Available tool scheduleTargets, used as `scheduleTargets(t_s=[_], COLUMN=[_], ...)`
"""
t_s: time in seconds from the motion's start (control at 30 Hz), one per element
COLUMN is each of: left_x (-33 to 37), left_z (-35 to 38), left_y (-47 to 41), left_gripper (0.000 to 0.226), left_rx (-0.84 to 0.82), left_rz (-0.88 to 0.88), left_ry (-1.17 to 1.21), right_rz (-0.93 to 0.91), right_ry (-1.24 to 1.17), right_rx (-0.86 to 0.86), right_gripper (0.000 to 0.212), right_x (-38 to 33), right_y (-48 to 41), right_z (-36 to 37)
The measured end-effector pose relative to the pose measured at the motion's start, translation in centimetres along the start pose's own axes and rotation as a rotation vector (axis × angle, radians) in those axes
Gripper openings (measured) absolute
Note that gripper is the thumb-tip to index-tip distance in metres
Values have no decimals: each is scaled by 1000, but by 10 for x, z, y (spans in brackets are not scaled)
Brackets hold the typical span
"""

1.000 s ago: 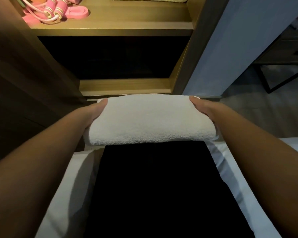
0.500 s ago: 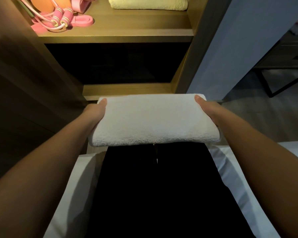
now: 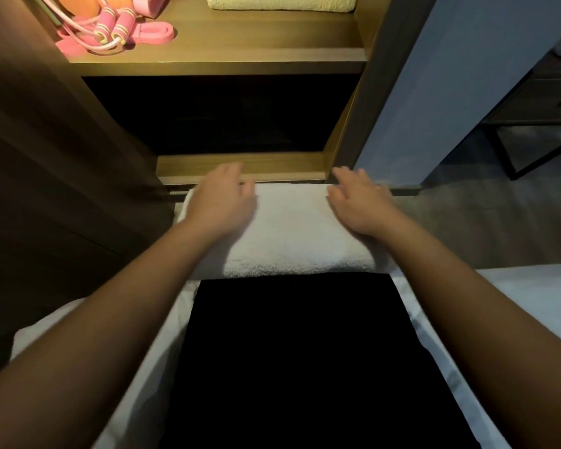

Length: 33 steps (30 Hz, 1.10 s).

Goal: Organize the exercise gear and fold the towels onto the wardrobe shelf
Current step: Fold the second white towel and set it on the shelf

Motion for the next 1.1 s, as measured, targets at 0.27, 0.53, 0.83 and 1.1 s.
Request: scheduleTargets(t_s=[0.27, 0.53, 0.83, 1.1], left_x=[19, -17, -77, 4], left_z=[55, 52, 38, -3], left_y=[37, 33, 34, 31], left_gripper=[59, 63, 64, 52], left_rx=[-178, -208, -363, -37], left_rz=[199, 2, -302, -24], left_ry=[-265, -286, -74, -291], right_rz=[-51, 58, 232, -94], right_ry=[190, 174, 16, 168], right_rx=[-200, -210, -187, 1], right_gripper=[62, 73, 72, 55], right_x=[-12, 9, 37, -32], right_y=[12, 18, 37, 36], right_z=[45, 46, 33, -3])
Point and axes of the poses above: each hand's wrist, its own y-axis away from the middle knuckle, its own z-axis out of the palm, x = y × z, the point moved 6 cm from there along -y, towards the middle knuckle, and after that the axes turned 7 degrees about -z, right-handed, at the moved point
